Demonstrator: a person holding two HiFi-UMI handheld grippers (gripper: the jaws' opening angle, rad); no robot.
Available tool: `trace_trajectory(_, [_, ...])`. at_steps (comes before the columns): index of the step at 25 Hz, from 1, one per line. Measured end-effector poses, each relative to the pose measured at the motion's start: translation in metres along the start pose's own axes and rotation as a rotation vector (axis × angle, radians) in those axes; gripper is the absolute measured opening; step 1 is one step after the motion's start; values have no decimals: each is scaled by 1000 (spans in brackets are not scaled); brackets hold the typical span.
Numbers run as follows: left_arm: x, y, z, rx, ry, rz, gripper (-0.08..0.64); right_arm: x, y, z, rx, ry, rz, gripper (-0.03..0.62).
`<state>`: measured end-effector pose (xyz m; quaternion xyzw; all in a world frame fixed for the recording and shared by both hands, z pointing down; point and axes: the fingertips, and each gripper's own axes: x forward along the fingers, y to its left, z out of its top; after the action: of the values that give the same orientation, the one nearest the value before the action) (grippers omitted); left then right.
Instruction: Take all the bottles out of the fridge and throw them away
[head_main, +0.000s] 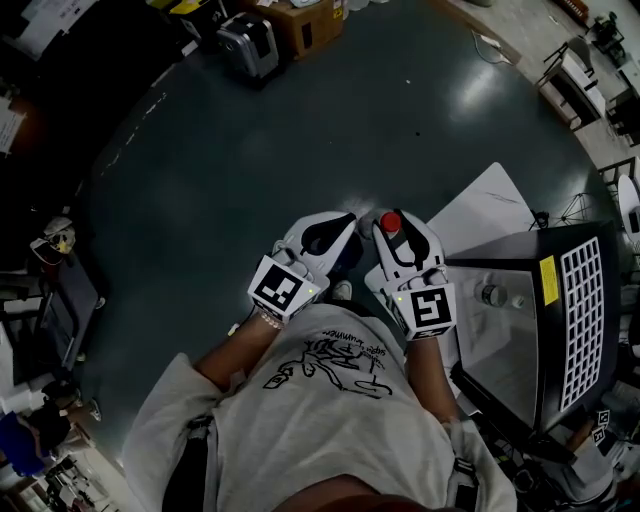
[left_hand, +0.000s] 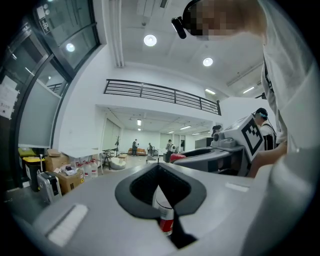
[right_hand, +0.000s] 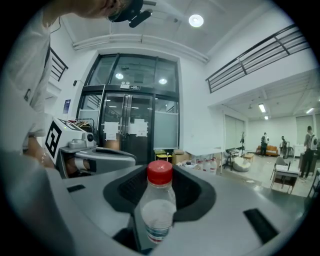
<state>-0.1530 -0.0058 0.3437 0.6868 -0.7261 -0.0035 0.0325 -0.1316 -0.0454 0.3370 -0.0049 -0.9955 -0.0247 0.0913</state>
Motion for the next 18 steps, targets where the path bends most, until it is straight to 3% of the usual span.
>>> trace_trajectory(18, [10, 21, -1, 9, 7, -29, 6, 20, -9, 1, -2, 5, -19, 155])
